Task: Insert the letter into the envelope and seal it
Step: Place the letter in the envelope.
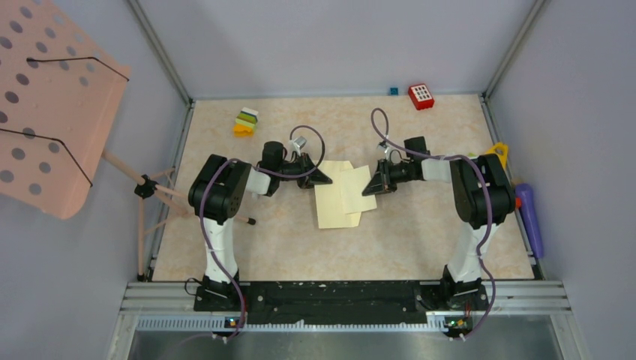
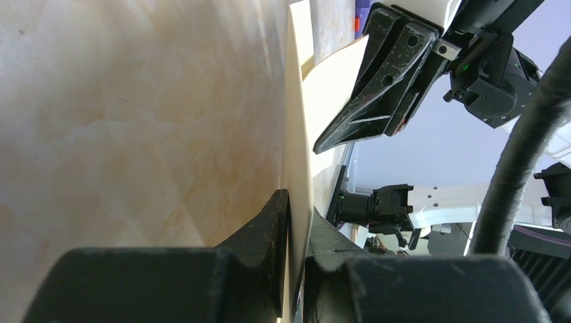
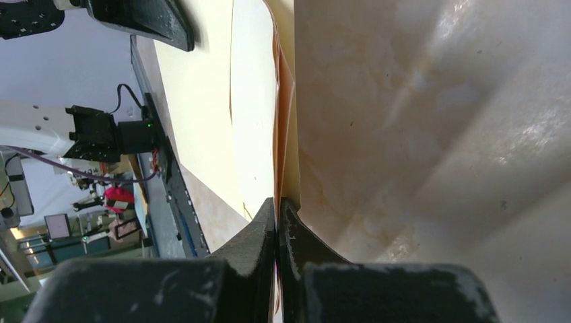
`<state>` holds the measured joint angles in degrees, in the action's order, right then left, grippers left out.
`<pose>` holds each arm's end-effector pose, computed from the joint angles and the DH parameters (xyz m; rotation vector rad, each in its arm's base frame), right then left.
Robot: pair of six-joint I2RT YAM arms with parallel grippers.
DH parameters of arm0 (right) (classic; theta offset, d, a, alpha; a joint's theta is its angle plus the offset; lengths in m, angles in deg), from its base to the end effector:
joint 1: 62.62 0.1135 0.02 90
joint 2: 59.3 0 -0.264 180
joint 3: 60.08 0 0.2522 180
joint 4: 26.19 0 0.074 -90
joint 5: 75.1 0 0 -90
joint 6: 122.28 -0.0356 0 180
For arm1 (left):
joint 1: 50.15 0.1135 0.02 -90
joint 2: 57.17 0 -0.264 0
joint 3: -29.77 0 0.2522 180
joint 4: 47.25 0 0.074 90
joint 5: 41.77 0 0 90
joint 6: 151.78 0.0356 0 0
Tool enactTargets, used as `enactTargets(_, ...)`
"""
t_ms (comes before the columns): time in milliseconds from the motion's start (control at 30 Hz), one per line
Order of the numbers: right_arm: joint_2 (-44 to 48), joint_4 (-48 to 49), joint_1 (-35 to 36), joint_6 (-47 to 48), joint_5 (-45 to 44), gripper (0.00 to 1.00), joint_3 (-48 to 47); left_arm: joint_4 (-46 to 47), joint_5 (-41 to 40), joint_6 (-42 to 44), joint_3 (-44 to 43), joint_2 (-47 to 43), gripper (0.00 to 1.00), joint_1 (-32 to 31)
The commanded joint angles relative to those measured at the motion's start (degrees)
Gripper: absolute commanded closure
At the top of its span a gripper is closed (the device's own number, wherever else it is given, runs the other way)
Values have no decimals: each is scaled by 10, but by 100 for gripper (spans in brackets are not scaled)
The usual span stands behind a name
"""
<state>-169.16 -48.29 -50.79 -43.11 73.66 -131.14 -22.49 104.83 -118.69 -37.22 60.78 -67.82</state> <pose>0.3375 0.1018 0.1230 -0.3814 2.4595 1.4851 0.3593 -0.1457 0.1095 -0.0437 2.2950 -1.7531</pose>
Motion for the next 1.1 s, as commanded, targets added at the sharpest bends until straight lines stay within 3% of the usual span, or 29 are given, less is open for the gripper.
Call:
enactTargets(0, 8, 67, 0, -21, 15, 100, -3, 24, 14, 5, -5, -1, 85, -2)
enactTargets(333, -3, 78, 13, -26, 13, 100, -8, 14, 13, 11, -8, -1, 85, -2)
enactTargets(533, 1, -19, 13, 62, -26, 100, -50, -9, 9, 25, -12, -2, 85, -2)
enactTargets(700, 7, -44, 13, 94, -50, 100, -64, -12, 8, 26, -13, -1, 85, -2)
enactTargets(1067, 0, 6, 24, 47, -39, 100, -44, -15, 8, 25, -13, -4, 85, -2)
